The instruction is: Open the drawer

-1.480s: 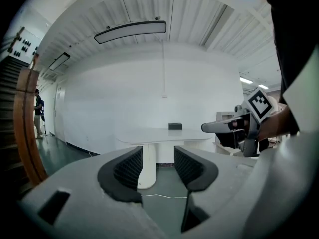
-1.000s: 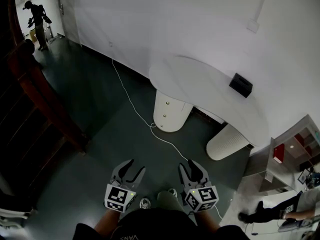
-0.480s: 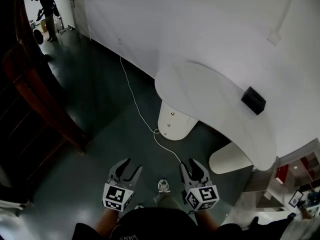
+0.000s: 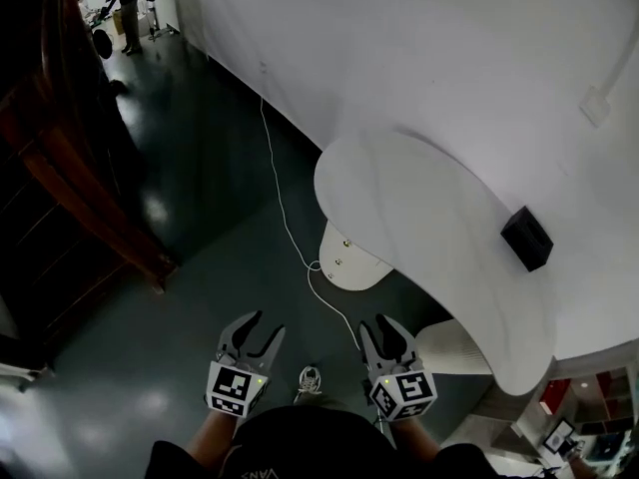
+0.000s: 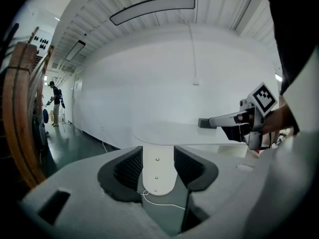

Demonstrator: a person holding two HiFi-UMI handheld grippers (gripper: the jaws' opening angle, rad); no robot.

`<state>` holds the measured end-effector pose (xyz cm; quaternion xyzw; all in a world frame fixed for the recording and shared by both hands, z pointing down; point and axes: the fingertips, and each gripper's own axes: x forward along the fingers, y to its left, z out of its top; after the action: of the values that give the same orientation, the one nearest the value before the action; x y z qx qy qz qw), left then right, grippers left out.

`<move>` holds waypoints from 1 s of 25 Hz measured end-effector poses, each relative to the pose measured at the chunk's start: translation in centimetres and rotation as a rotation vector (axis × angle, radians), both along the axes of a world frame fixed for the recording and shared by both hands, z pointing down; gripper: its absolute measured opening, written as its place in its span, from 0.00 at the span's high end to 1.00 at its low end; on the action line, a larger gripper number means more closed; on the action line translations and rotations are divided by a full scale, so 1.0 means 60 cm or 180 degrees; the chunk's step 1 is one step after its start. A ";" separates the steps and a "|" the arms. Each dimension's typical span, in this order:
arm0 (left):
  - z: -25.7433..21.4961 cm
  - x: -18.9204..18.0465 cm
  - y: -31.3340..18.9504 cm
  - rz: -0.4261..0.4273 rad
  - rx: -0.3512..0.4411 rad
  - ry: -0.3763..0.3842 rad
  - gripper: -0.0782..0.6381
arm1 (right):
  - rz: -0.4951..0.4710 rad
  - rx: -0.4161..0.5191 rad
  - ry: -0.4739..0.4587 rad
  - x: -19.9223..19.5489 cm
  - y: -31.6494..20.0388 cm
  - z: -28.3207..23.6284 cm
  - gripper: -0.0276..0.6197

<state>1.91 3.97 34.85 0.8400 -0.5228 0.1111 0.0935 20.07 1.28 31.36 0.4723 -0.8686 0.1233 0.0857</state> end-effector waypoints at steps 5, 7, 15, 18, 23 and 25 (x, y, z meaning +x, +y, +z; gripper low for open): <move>0.037 0.030 -0.031 -0.0130 -0.0016 -0.0095 0.63 | -0.0202 0.0001 -0.0029 0.016 -0.042 0.021 0.76; 0.049 0.039 -0.038 -0.0132 -0.0043 -0.0107 0.63 | -0.0228 0.0003 -0.0039 0.017 -0.055 0.028 0.76; 0.097 0.033 -0.083 -0.0121 -0.0127 -0.0043 0.63 | -0.0214 -0.0093 -0.0008 -0.001 -0.093 0.048 0.76; 0.124 0.023 -0.111 -0.0078 -0.0181 -0.0018 0.63 | -0.0139 -0.0135 0.0014 -0.006 -0.111 0.061 0.76; 0.166 0.014 -0.174 0.0077 -0.0250 0.0033 0.63 | -0.0035 -0.0280 0.0076 -0.021 -0.144 0.093 0.77; 0.179 0.018 -0.200 0.0178 -0.0249 0.0051 0.63 | -0.0033 -0.0353 0.0107 -0.031 -0.156 0.108 0.77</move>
<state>2.99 -8.05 45.59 0.8508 -0.4936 0.1273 0.1273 18.19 -8.06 37.84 0.4643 -0.8613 0.1629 0.1269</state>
